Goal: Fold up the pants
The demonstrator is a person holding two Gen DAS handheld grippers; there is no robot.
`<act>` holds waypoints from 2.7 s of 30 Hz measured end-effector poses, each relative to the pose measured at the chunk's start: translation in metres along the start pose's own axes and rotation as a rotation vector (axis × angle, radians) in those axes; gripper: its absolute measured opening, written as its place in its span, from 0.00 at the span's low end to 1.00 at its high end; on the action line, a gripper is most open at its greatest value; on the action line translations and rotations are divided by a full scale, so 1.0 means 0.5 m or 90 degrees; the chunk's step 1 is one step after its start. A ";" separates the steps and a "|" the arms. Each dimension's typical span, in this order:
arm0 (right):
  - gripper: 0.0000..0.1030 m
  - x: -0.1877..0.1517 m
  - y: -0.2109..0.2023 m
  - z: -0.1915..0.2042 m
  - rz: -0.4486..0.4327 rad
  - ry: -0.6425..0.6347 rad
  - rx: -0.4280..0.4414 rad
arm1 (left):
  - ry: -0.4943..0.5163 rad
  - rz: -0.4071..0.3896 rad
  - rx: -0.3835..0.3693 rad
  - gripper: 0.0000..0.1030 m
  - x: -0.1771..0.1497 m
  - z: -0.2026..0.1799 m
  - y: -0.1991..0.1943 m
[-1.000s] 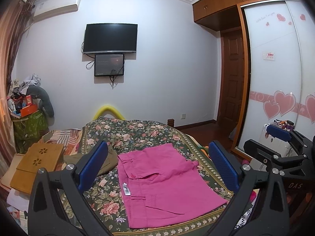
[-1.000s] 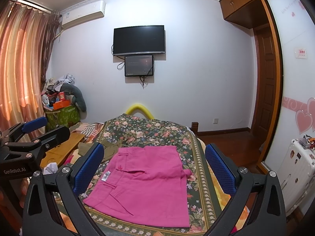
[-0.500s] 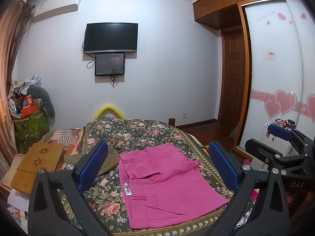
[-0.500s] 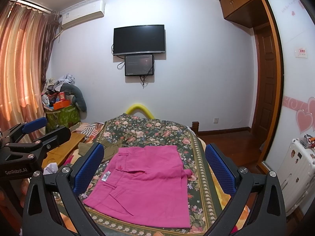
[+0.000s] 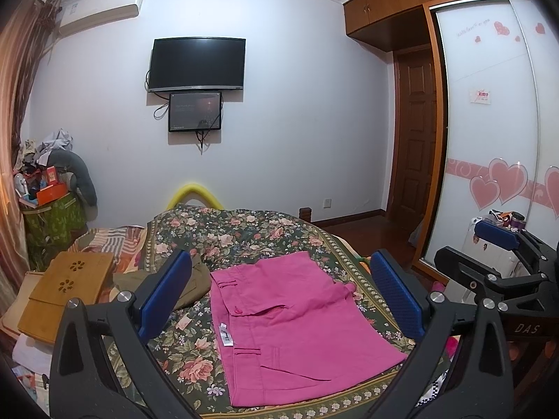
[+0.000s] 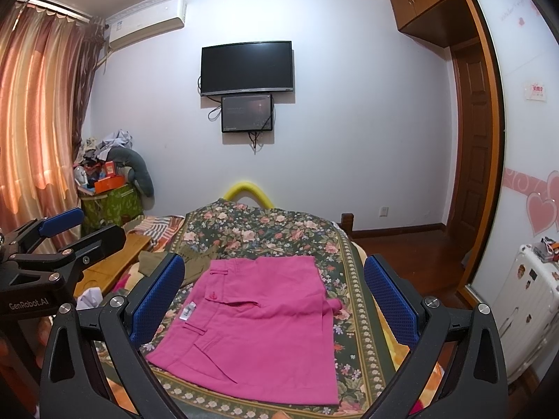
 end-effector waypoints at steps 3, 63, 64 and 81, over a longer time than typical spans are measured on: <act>0.99 -0.007 0.005 0.000 0.003 0.001 0.000 | 0.000 0.004 0.001 1.00 -0.002 -0.002 0.006; 0.33 -0.375 0.488 -0.281 0.441 0.128 0.102 | 0.023 0.570 -0.103 0.16 -0.442 0.058 0.656; 0.20 -0.374 0.487 -0.283 0.441 0.127 0.103 | 0.038 0.567 -0.092 0.12 -0.444 0.055 0.657; 0.05 -0.364 0.452 -0.284 0.454 0.149 0.089 | 0.110 0.533 -0.042 0.09 -0.440 0.071 0.656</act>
Point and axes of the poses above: each gripper's, at about its wrist camera, not at the fingertips, and y roughly the way its jaws point, z to its left, x to its top, the point moved 7 cm from there along y, roughly the way its jaws point, and after that the axes turned 12 degrees about x, right-handed, at the moved point
